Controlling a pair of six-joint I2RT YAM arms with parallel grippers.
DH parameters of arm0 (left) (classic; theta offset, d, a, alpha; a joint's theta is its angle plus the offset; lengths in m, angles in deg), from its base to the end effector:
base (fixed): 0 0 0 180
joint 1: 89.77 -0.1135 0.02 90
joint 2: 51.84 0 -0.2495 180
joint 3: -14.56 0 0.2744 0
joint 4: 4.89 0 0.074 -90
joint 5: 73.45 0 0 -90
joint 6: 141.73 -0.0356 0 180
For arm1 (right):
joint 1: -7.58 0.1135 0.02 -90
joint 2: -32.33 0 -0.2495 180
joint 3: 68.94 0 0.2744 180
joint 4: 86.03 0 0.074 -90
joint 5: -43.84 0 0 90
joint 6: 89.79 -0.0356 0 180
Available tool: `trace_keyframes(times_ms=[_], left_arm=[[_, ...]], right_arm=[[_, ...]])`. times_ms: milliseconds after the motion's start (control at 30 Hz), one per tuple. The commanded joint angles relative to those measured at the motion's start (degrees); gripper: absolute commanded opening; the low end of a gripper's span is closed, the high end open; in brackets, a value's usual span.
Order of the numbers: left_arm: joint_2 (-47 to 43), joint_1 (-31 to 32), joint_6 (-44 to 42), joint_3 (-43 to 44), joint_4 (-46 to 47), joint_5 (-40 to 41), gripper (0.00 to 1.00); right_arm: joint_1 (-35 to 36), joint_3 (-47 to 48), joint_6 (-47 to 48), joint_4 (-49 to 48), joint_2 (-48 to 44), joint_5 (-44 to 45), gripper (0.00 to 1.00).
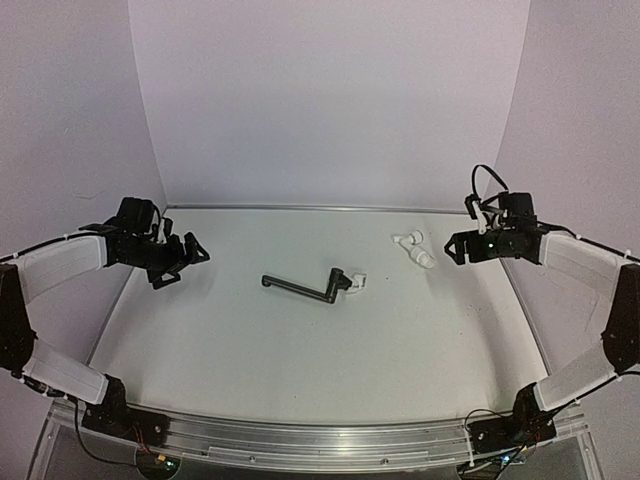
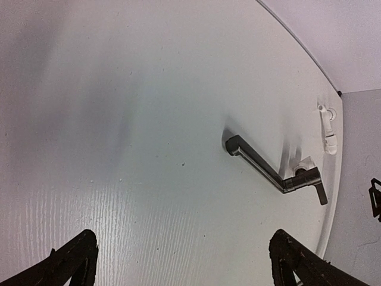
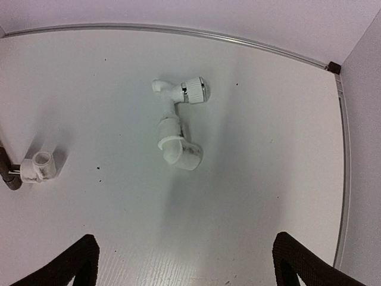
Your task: Install the water faucets
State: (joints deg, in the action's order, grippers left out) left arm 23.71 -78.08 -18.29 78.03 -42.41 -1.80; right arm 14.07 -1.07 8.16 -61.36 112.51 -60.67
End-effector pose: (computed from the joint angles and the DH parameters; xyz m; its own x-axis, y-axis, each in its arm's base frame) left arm 0.2875 -0.0709 0.2156 -0.8384 -0.3607 -0.4087 -0.0837 0.8261 -0.5572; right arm 0.3290 0.0464 0.2356 -0.5493 -0.1972 -0.8120 -0.3880 0.9208 0.0388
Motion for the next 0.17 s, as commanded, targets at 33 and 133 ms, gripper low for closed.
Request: trace_keyframes(times_ms=[33, 133], left_arm=[[-3.81, -0.05, 1.53, -4.43, 4.03, 1.43, 1.00], [-6.77, -0.06, 1.75, -4.90, 3.05, 3.25, 1.00]], right_arm=[[0.25, -4.66, -5.71, -10.52, -3.17, -3.37, 0.98], [0.25, -5.00, -5.38, -11.45, -4.89, -2.41, 0.98]])
